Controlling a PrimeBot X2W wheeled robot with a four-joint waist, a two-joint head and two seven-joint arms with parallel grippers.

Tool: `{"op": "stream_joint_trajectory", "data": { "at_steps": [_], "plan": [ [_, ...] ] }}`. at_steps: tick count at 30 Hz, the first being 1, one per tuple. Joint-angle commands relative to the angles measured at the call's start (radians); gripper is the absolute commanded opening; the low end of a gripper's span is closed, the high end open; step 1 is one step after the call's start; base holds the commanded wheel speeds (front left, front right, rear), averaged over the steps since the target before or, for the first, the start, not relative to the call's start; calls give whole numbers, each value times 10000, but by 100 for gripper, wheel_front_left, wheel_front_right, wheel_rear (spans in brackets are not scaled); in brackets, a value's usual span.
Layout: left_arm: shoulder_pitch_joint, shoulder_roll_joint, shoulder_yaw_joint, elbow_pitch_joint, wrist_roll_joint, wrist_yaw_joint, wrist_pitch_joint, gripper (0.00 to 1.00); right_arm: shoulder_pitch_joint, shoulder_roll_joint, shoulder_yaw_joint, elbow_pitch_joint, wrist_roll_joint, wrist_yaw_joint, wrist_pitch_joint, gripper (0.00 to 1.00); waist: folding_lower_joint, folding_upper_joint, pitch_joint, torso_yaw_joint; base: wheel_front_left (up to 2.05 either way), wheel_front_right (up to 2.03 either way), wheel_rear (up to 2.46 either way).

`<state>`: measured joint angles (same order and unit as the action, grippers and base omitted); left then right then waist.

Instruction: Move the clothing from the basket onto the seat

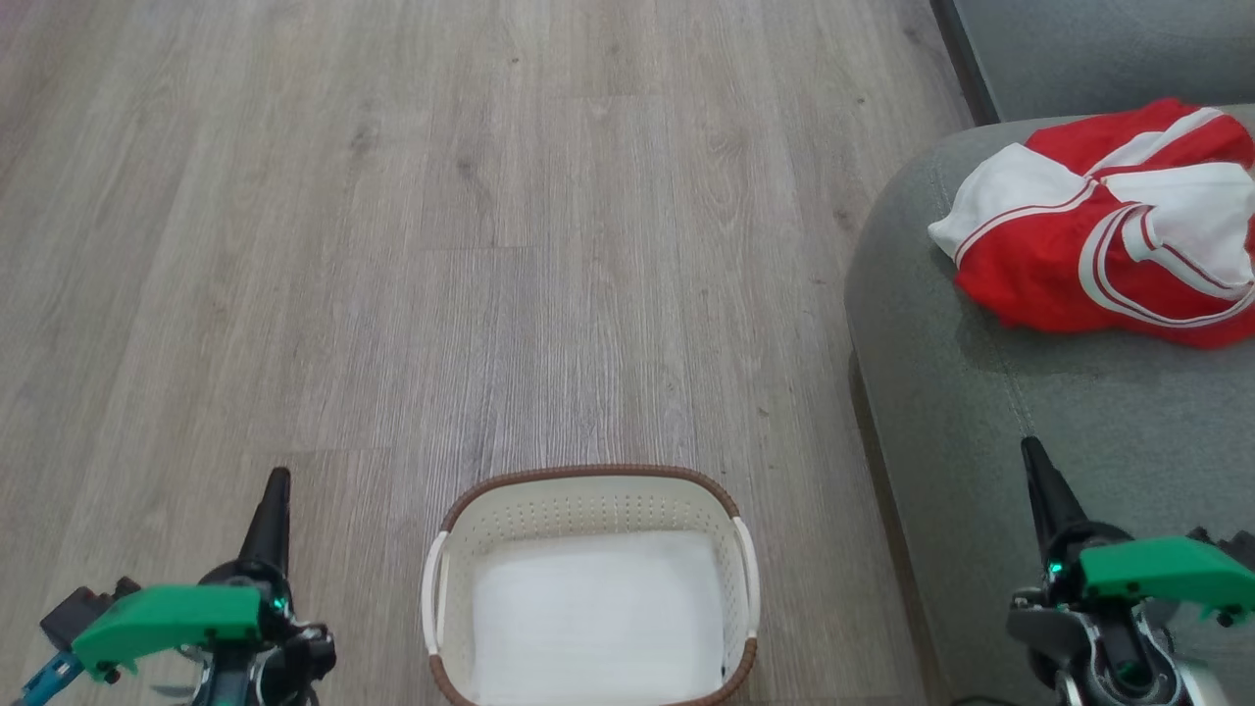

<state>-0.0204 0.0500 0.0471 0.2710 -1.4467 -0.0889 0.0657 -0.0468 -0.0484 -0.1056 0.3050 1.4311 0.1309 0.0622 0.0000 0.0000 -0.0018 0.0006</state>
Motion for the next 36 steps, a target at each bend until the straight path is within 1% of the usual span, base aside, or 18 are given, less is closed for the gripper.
{"op": "stream_joint_trajectory", "data": {
  "at_steps": [1,14,36],
  "plan": [
    [-597,57,390,-274,-264,-128,97,0,-553,-24,111,-453,294,-1,123,0,0,0,4,0,0,0,0],
    [-871,4,666,-255,-1576,-410,470,0,-610,-18,-78,-598,1732,-2,500,0,0,0,48,-6,0,0,0],
    [-878,3,671,-256,-1616,-418,479,0,-611,-18,-83,-602,1775,-2,510,0,0,0,49,-6,0,0,0]
  ]
}}
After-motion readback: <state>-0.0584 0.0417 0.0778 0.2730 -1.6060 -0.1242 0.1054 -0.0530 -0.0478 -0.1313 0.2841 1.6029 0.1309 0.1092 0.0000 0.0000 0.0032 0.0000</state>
